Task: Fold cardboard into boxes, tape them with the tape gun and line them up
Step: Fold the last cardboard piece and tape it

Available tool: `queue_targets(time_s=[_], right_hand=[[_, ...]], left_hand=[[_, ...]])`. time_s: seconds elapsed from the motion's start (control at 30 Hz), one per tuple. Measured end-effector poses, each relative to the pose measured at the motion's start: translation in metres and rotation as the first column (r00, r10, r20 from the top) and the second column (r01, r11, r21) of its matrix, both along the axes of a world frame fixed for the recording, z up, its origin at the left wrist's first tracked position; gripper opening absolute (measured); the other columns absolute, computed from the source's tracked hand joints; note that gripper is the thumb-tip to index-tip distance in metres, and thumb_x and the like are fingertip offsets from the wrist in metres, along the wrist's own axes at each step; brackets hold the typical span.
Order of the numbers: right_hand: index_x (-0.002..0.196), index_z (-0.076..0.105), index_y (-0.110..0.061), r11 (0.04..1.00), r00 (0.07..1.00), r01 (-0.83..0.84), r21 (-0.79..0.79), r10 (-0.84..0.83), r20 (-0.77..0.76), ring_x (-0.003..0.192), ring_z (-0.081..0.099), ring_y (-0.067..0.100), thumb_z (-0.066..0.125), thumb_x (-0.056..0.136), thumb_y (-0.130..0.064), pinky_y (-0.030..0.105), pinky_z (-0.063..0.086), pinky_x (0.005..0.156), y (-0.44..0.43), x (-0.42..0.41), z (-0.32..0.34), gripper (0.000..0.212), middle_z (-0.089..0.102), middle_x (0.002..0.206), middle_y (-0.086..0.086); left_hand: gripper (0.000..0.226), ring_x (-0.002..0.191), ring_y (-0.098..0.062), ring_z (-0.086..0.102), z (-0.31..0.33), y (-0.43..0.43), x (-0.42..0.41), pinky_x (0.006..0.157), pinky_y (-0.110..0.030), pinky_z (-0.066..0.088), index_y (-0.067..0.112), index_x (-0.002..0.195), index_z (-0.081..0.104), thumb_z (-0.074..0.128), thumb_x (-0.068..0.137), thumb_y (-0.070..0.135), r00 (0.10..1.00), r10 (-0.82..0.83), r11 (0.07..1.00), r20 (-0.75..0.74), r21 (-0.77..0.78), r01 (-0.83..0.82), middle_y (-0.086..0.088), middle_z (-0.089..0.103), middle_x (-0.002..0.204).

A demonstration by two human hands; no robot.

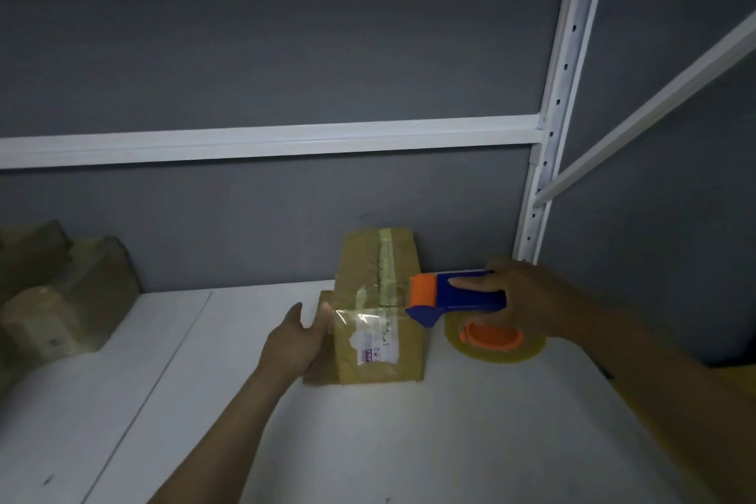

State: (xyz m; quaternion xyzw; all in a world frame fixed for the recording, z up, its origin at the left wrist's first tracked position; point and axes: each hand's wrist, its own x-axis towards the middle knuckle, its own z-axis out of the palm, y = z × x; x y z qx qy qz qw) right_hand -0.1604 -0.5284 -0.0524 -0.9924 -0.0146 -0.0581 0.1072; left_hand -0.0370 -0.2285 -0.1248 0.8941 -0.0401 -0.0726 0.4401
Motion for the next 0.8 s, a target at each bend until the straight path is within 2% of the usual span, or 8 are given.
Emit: queue_targets(time_s=[0.03,0.1,0.2,0.3,0.4,0.47,0.6,0.8], right_hand=[[0.137,0.031,-0.053,1.0,1.0,0.001,0.008,-0.001,0.005,0.099,0.046,0.006,0.067,0.082,-0.051,0.011,0.035,0.077,0.002,-0.001,0.0,0.065,0.041,0.109,-0.011],[0.139,0.032,-0.05,1.0,1.0,0.001,0.01,-0.002,0.016,0.108,0.048,0.009,0.066,0.084,-0.048,0.017,0.039,0.085,0.007,-0.004,-0.002,0.065,0.044,0.12,-0.008],[0.143,0.033,-0.043,1.0,0.999,-0.004,0.009,0.004,0.035,0.11,0.046,0.007,0.064,0.086,-0.047,0.014,0.035,0.081,0.014,-0.006,-0.006,0.066,0.045,0.128,-0.006],[0.146,0.029,-0.039,1.0,0.999,-0.006,-0.002,0.006,0.05,0.11,0.044,0.006,0.063,0.087,-0.048,0.008,0.03,0.073,0.017,-0.007,-0.008,0.069,0.043,0.131,-0.004],[0.148,0.025,-0.037,1.0,0.998,-0.024,0.002,0.024,0.059,0.118,0.044,0.01,0.063,0.086,-0.048,0.012,0.032,0.078,0.027,-0.005,-0.014,0.073,0.042,0.134,-0.003],[0.148,0.026,-0.036,0.999,0.997,-0.03,0.032,0.028,0.074,0.118,0.045,0.012,0.063,0.086,-0.048,0.013,0.034,0.079,0.033,-0.006,-0.019,0.074,0.043,0.133,-0.001],[0.148,0.026,-0.035,0.997,0.998,-0.023,0.08,0.019,0.053,0.118,0.046,0.013,0.066,0.085,-0.047,0.014,0.04,0.078,0.027,-0.014,-0.027,0.076,0.043,0.131,-0.002],[0.146,0.027,-0.037,0.995,0.999,-0.015,0.096,0.018,-0.03,0.106,0.047,0.009,0.066,0.084,-0.047,0.015,0.045,0.078,-0.005,-0.039,-0.03,0.074,0.041,0.118,-0.008]], left_hand=[[0.09,0.103,-0.029,0.065,-0.002,-0.003,-0.002,0.092,-0.039,0.053,0.021,0.145,0.037,0.028,0.08,0.083,0.996,0.023,1.0,0.084,-0.013,-0.022,-0.009,0.065,0.122],[0.059,0.121,-0.021,0.054,0.002,-0.016,-0.014,0.106,-0.03,0.037,0.024,0.141,0.045,0.033,0.096,0.061,0.966,0.025,0.976,0.258,-0.217,0.033,-0.003,0.054,0.139],[0.034,0.139,-0.01,0.033,0.008,-0.032,-0.03,0.115,-0.032,0.029,0.054,0.13,0.036,0.031,0.096,0.053,0.941,-0.212,0.902,0.265,-0.318,0.293,0.014,0.029,0.152],[0.076,0.147,-0.007,0.002,0.0,-0.022,-0.016,0.115,-0.028,0.018,0.038,0.151,0.017,0.041,0.085,0.068,0.867,-0.417,0.907,0.272,0.063,0.417,0.02,-0.004,0.158],[0.117,0.141,-0.015,-0.032,0.005,-0.019,-0.004,0.114,-0.042,-0.015,0.036,0.151,-0.01,0.037,0.06,0.095,0.731,-0.596,0.729,0.332,0.605,0.319,0.017,-0.024,0.153],[0.12,0.146,-0.016,-0.019,0.008,-0.027,-0.008,0.113,-0.038,-0.018,0.033,0.149,-0.007,0.031,0.055,0.098,0.598,-0.695,0.67,0.399,0.661,0.338,0.012,-0.008,0.159],[0.111,0.14,-0.026,0.036,0.001,-0.035,-0.013,0.11,-0.039,0.021,0.022,0.151,0.027,0.058,0.06,0.077,0.494,-0.706,0.682,0.507,0.675,0.282,0.0,0.037,0.153],[0.106,0.143,-0.018,0.029,-0.001,-0.025,-0.012,0.113,-0.026,0.007,0.029,0.151,0.025,0.074,0.065,0.065,0.513,-0.696,0.685,0.502,0.678,0.266,0.007,0.029,0.156]])
